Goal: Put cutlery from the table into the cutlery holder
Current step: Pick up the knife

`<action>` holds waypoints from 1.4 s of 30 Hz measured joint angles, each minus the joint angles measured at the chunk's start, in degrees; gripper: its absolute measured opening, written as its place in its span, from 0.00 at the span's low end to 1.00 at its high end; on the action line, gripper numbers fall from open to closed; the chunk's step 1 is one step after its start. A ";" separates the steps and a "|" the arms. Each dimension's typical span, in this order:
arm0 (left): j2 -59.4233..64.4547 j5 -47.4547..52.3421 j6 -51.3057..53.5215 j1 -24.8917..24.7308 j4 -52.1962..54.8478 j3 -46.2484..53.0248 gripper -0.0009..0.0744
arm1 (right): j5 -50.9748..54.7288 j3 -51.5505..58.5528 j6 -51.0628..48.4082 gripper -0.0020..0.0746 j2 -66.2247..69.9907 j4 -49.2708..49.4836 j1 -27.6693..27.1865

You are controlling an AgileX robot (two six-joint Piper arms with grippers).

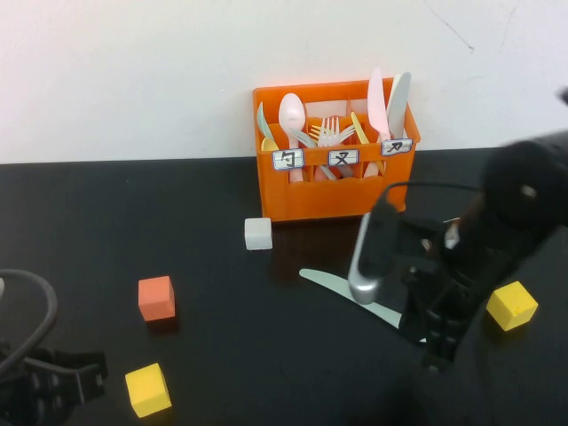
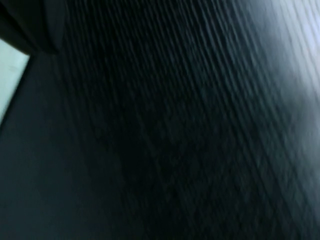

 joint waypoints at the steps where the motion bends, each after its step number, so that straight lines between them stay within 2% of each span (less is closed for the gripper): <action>1: 0.00 0.00 0.09 0.00 0.00 0.00 0.01 | 2.20 -1.53 -0.80 0.02 1.62 -0.29 0.00; 8: 0.00 0.00 0.21 0.00 -0.25 0.00 0.01 | 6.63 -10.45 -3.77 0.02 9.17 -1.04 0.04; 16: 0.00 -0.35 0.94 0.00 -0.84 0.00 0.01 | 4.72 -11.28 -6.47 0.04 13.10 -3.94 0.04; 19: 0.00 -0.35 0.94 0.00 -0.84 0.00 0.01 | 3.50 -11.28 -6.47 0.12 13.72 -5.06 0.04; 25: 0.00 -0.35 1.75 0.00 -0.84 0.00 0.01 | -0.01 -11.30 -0.73 0.43 14.59 -5.40 0.04; 27: 0.00 -0.24 1.98 0.00 -0.84 0.00 0.01 | -0.79 -11.30 1.33 0.50 14.94 -5.92 0.04; 32: 1.43 -0.01 2.11 0.00 -1.27 0.00 0.01 | -2.17 -11.40 3.63 0.55 16.34 -8.73 0.04; 42: 3.56 -0.01 2.36 0.00 -2.62 0.00 0.01 | -4.93 -11.72 6.75 0.56 17.79 -11.12 0.04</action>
